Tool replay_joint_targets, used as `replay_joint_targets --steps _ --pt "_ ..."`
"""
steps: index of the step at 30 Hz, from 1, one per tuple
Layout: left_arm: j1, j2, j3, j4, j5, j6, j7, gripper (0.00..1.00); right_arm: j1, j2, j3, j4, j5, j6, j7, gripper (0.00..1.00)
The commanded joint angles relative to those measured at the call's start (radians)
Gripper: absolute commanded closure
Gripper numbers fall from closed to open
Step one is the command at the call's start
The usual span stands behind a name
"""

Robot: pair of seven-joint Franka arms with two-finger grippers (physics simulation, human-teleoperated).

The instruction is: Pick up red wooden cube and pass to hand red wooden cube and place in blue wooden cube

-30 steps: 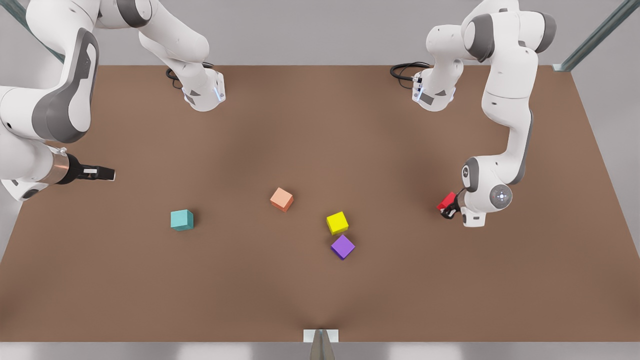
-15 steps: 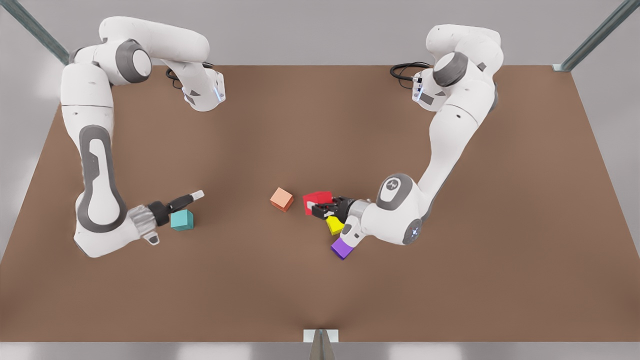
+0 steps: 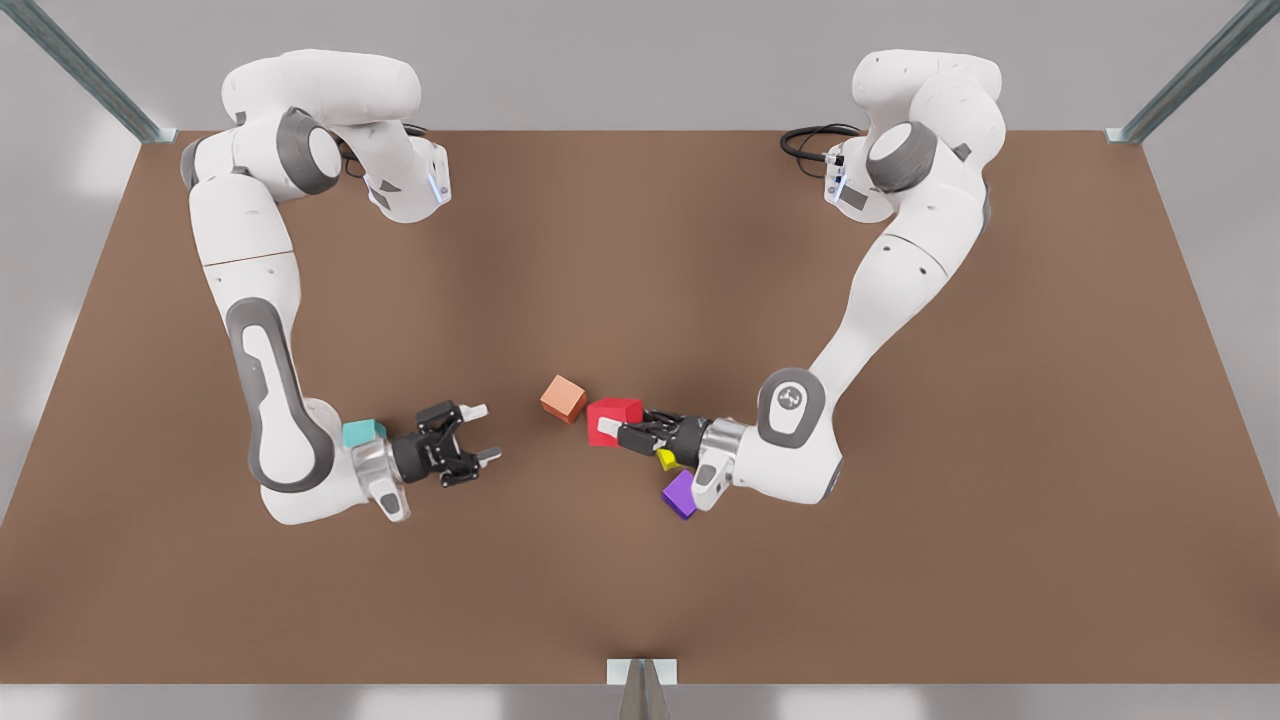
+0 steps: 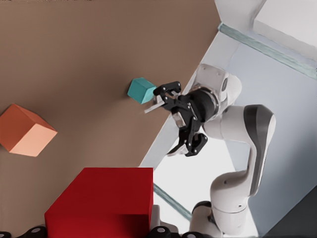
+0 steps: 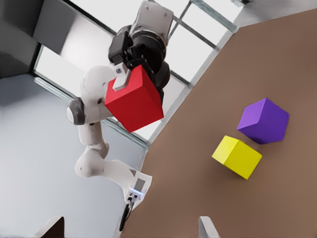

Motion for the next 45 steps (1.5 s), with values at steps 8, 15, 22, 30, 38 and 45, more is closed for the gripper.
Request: replay_joint_targets --steps 8,15,22,30,38,45 --pt "-0.035 0.008 -0.002 0.0 -0.015 0.07 0.425 0.37 0.086 0.011 0.002 -0.004 0.186 0.079 -0.98 0.0" --pt "-0.035 0.008 -0.002 -0.002 -0.04 0.084 0.425 0.37 0.09 -0.098 0.0 -0.179 0.27 0.231 -0.977 0.0" --pt "-0.043 0.016 -0.002 -0.002 -0.041 0.106 0.425 0.37 0.127 -0.098 0.002 -0.205 0.344 0.289 -0.977 0.0" --pt "-0.043 0.016 -0.002 -0.002 -0.057 0.107 0.427 0.37 0.149 -0.093 0.008 -0.186 0.405 0.286 -0.968 0.0" --pt "-0.044 0.024 -0.002 -0.002 -0.058 0.146 0.448 0.37 0.141 -0.106 0.025 -0.188 0.416 0.266 -0.968 0.01" --pt "-0.052 0.024 -0.002 -0.002 -0.058 0.164 0.447 0.37 0.155 -0.109 0.034 -0.189 0.448 0.269 -0.968 0.01"
